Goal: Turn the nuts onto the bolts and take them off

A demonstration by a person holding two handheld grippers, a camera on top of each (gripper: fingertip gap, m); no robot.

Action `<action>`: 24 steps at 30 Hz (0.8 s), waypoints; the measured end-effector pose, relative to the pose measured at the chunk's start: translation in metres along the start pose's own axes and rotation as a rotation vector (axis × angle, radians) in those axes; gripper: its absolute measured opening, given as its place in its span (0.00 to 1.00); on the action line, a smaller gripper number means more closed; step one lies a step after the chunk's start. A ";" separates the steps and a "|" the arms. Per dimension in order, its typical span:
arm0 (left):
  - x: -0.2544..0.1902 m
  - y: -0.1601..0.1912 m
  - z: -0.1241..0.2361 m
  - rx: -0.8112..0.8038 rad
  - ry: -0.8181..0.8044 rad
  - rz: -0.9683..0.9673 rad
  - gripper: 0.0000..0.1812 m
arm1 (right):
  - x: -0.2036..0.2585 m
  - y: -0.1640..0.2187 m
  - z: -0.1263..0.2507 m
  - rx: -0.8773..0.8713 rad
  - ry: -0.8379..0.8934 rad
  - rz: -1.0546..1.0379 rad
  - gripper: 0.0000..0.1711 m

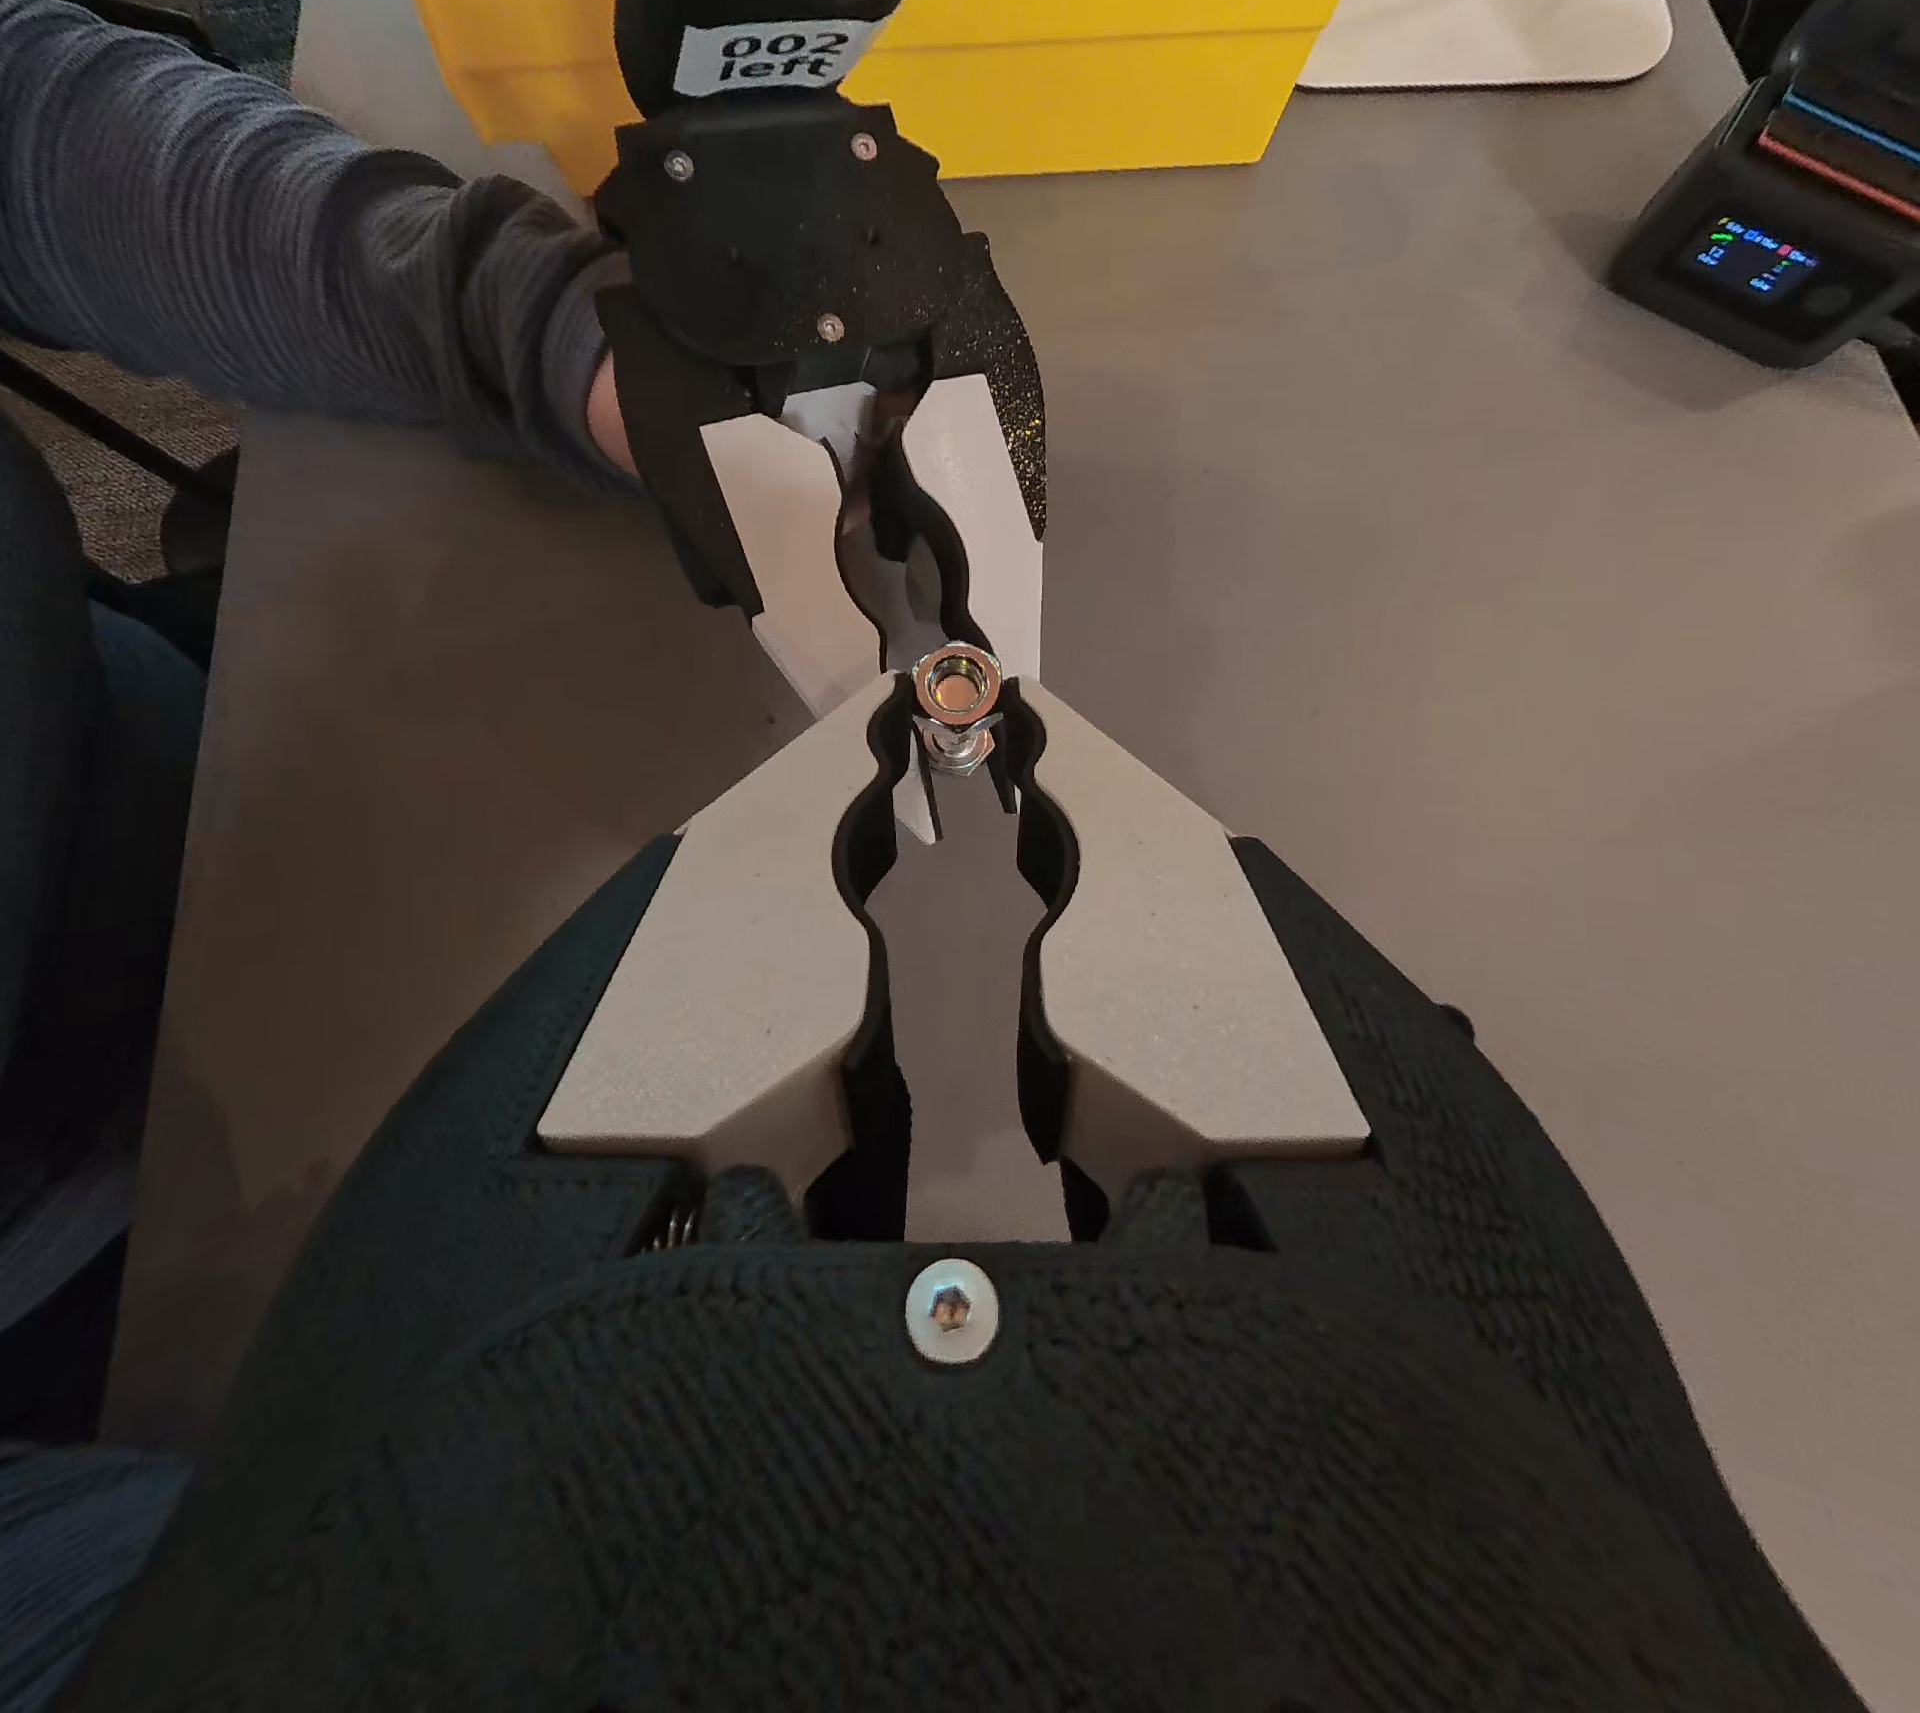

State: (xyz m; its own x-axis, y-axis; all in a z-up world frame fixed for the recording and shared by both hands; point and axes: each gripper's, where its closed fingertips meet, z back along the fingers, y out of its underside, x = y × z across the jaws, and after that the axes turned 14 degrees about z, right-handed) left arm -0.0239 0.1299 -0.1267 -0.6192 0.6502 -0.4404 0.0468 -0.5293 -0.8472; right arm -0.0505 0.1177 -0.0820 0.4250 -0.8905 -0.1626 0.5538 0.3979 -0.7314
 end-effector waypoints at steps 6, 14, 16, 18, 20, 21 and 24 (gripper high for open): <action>0.000 -0.001 0.000 -0.005 0.006 0.015 0.09 | -0.007 -0.014 0.008 -0.084 0.050 -0.018 0.22; 0.002 -0.004 0.002 -0.023 0.003 0.041 0.09 | -0.015 -0.013 0.016 -0.488 0.465 -0.010 0.52; 0.002 -0.002 0.001 -0.014 -0.002 0.029 0.09 | 0.003 -0.013 0.008 -0.554 0.410 -0.034 0.52; 0.001 -0.001 0.000 -0.004 -0.004 0.018 0.09 | 0.012 -0.013 -0.002 -0.539 0.340 -0.053 0.54; 0.001 0.000 -0.001 0.001 -0.003 0.014 0.09 | 0.013 -0.015 -0.008 -0.523 0.326 -0.044 0.54; 0.000 0.000 -0.001 0.003 0.000 0.014 0.09 | 0.013 -0.016 -0.010 -0.525 0.323 -0.043 0.55; -0.001 0.001 -0.002 0.013 0.002 0.008 0.09 | 0.016 -0.019 -0.014 -0.526 0.317 -0.026 0.55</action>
State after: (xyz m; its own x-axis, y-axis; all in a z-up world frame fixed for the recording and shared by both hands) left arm -0.0221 0.1297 -0.1283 -0.6169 0.6473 -0.4478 0.0413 -0.5415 -0.8397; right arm -0.0644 0.0928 -0.0795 0.1377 -0.9529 -0.2703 0.0993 0.2848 -0.9534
